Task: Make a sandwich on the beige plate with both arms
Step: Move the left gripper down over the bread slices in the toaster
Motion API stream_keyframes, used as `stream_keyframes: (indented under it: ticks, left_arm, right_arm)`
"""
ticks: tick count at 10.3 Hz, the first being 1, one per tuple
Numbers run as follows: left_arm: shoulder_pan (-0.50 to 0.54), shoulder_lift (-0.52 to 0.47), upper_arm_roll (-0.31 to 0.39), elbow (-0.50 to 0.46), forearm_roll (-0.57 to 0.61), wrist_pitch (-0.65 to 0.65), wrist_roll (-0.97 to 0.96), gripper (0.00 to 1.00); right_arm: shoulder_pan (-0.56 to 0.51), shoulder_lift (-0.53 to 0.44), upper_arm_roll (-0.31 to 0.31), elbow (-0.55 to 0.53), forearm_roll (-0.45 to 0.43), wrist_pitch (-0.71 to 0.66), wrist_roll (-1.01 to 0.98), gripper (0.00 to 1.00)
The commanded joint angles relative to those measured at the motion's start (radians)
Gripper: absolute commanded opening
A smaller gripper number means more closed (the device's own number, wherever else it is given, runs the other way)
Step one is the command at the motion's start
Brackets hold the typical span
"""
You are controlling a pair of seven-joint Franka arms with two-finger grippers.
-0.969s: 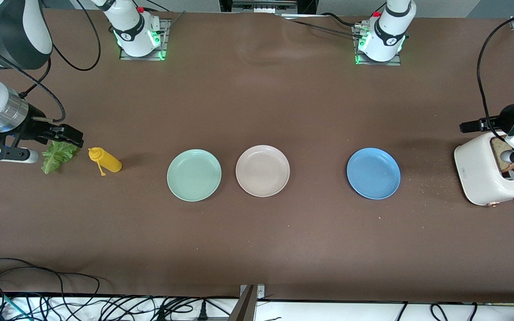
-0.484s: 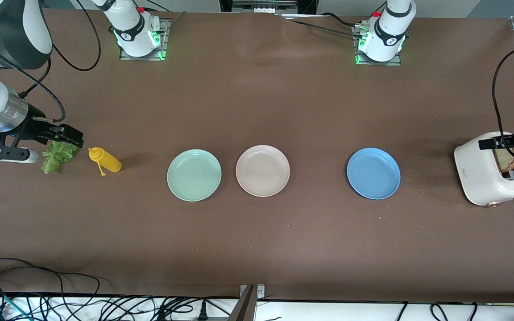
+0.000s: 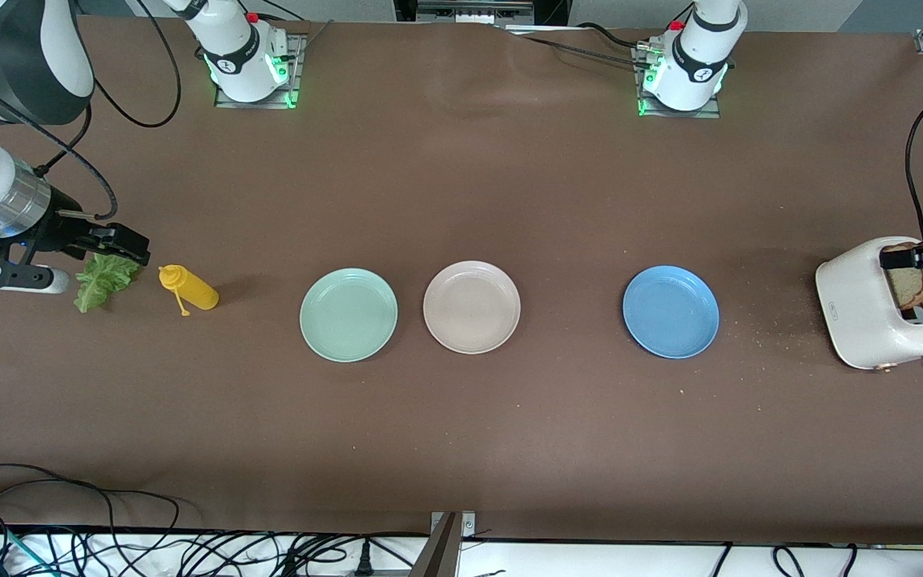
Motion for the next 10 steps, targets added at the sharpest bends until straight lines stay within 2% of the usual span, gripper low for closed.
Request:
stream_keyframes:
  ticks: [1,7,9,10]
  left_arm:
    - [0.025,0.024,-0.007,0.022,0.031,0.021,0.022,1.0]
    - [0.045,0.06,-0.007,0.011,0.029,0.076,0.021,1.0]
    - [0.047,0.064,-0.007,0.011,0.025,0.078,0.016,0.88]
    - [0.047,0.064,-0.006,0.011,0.025,0.078,0.01,0.76]
  right_arm:
    - [-0.01,0.004,0.008,0.02,0.017,-0.02,0.008,1.0]
    - [-0.01,0.005,0.008,0.02,0.017,-0.018,0.009,1.0]
    - [-0.01,0.005,0.008,0.02,0.017,-0.018,0.006,1.0]
    - [-0.01,0.005,0.008,0.02,0.019,-0.018,0.011,1.0]
